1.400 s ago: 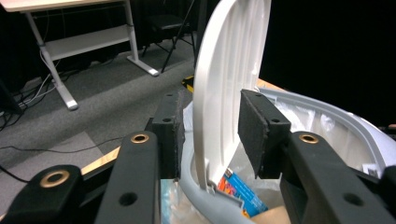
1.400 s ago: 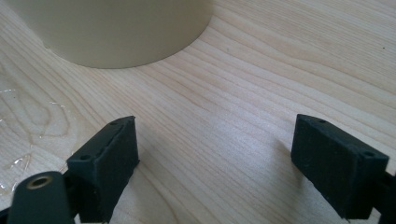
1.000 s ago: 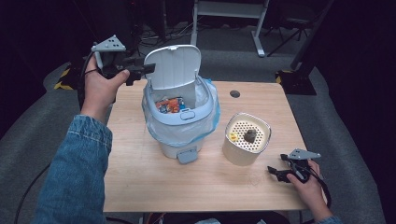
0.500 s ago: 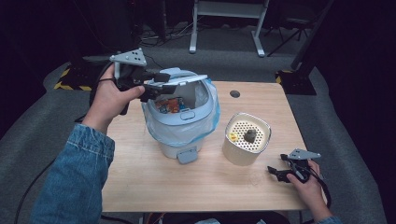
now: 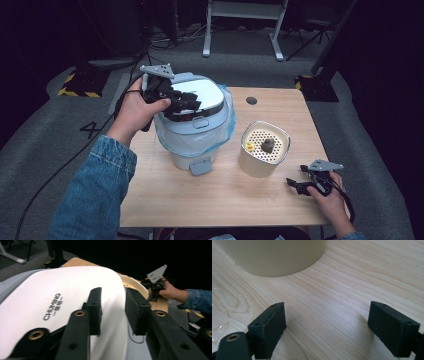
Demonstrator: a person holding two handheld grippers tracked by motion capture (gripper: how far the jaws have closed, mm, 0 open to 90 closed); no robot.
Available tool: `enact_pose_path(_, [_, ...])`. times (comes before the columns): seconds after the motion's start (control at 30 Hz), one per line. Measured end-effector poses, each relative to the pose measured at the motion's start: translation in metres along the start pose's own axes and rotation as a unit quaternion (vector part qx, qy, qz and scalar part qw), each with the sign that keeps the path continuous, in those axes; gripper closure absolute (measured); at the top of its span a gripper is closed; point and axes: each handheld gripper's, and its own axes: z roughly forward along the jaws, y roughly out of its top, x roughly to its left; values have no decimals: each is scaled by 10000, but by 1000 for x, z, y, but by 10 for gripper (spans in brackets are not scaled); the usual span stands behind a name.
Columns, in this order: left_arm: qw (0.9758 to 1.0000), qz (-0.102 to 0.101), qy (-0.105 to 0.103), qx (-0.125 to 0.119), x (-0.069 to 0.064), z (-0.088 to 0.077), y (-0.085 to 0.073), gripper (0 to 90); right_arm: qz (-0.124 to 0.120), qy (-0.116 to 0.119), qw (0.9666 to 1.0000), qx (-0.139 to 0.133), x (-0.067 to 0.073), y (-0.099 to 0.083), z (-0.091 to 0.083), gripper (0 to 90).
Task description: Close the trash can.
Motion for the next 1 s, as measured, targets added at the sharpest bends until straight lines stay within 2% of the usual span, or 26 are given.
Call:
enact_pose_path(0.13, [9999,-77,137,1,4,3,-3,675,1,0,10000,0,0,0,0,150])
enact_pose_path(0.2, [9999,-77,135,41,6,5,-4,676,-1,0,10000,-1,0,0,0,150])
enact_pose_path(0.3, [9995,-6,311,89,7,10,-7,655,0,0,10000,0,0,0,0,150])
enact_pose_path(0.4, [9986,129,493,132,7,13,-8,552,0,0,10000,-1,0,0,0,150])
enact_pose_path(0.47, [9983,169,542,122,6,14,-9,544,1,-2,10000,0,0,0,0,150])
enact_pose_path(0.57, [9964,327,762,188,3,15,-9,540,0,-1,10000,0,0,0,0,150])
enact_pose_path(0.6, [9960,318,819,187,2,15,-9,538,1,0,10000,0,0,0,0,150])
enact_pose_path(0.87, [9954,391,873,27,2,17,-14,543,1,-2,10000,-4,0,0,0,151])
enact_pose_path(0.97, [9939,408,1019,85,-2,18,-13,544,4,-1,10000,-8,0,0,0,154])
enact_pose_path(1.0, [9916,568,1146,179,-3,19,-13,552,4,-1,10000,-8,0,0,0,154])
